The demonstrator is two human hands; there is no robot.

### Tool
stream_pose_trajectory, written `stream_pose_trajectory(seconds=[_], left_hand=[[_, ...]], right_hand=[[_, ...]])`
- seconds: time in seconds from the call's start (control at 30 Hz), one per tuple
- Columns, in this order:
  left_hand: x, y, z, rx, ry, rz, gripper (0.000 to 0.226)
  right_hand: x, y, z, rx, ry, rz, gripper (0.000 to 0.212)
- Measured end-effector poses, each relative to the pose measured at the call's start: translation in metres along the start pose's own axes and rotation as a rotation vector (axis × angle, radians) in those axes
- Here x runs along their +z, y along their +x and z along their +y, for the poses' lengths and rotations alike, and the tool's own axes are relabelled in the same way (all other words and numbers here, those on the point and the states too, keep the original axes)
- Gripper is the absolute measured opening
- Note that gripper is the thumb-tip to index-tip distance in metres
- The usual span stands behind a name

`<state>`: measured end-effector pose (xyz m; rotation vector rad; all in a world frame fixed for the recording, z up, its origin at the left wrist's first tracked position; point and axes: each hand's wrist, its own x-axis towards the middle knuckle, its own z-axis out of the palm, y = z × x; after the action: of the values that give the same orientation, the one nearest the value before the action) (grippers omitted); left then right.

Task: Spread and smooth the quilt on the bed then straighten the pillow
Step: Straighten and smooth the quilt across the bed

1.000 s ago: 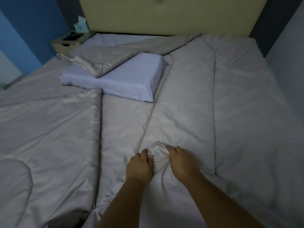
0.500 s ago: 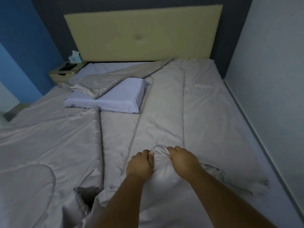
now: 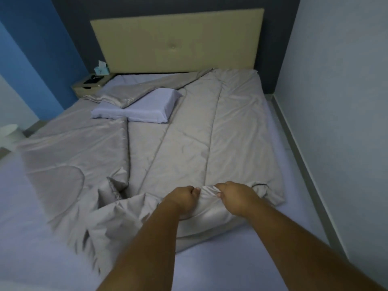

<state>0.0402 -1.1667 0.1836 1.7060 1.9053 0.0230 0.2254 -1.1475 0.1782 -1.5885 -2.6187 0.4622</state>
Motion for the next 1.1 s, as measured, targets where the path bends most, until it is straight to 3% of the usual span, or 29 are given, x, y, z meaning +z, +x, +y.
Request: stream_pose_trajectory(seconds=[0.2, 0.4, 0.57, 0.63, 0.73, 0.8, 0.9, 0.97, 1.1], left_hand=[[0.057, -0.046, 0.046, -0.024, -0.054, -0.181, 0.056], [0.128, -0.04, 0.037, 0.0, -0.045, -0.14, 0.053], [0.208, -0.022, 0.004, 0.041, 0.066, -0.093, 0.073], [0.237, -0.014, -0.009, 0.06, 0.094, -0.108, 0.081], [0.268, -0.009, -0.021, 0.084, 0.195, -0.103, 0.102], [0.281, -0.006, -0.023, 0.068, 0.207, -0.044, 0.099], [0.285, 0.009, -0.019, 0.133, 0.151, 0.109, 0.083], [0.287, 0.025, -0.018, 0.126, 0.151, 0.088, 0.088], [0.295, 0.046, -0.021, 0.109, 0.097, 0.141, 0.091]], right_hand=[[0.01, -0.111, 0.033, 0.049, 0.066, -0.192, 0.035], [0.071, -0.184, 0.07, 0.082, 0.012, -0.343, 0.03], [0.146, -0.216, 0.095, 0.072, 0.152, -0.436, 0.028], [0.172, -0.226, 0.1, 0.165, 0.129, -0.471, 0.032], [0.187, -0.226, 0.107, 0.218, 0.153, -0.275, 0.016], [0.185, -0.206, 0.109, 0.291, 0.194, -0.182, 0.015], [0.194, -0.157, 0.107, 0.409, 0.19, 0.072, 0.025], [0.212, -0.127, 0.099, 0.459, 0.128, 0.266, 0.037], [0.26, -0.108, 0.084, 0.553, 0.145, 0.256, 0.056]])
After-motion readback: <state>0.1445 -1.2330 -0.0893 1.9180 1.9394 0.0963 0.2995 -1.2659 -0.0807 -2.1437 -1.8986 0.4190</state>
